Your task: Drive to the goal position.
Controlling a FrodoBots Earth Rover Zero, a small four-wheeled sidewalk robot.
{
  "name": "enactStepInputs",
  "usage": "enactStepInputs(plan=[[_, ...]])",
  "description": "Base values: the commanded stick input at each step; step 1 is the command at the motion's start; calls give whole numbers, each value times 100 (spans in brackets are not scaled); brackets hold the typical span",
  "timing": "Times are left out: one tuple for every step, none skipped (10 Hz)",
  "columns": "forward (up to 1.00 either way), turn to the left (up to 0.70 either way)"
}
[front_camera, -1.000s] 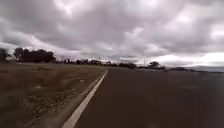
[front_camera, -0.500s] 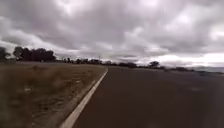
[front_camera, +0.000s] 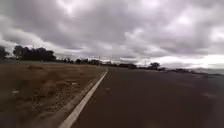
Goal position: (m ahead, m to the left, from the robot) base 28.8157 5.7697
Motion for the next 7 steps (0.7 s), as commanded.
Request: enactStepInputs(plan=[[85,0],[85,0],[85,0],[85,-10],[85,-19],[85,0],[85,-10]])
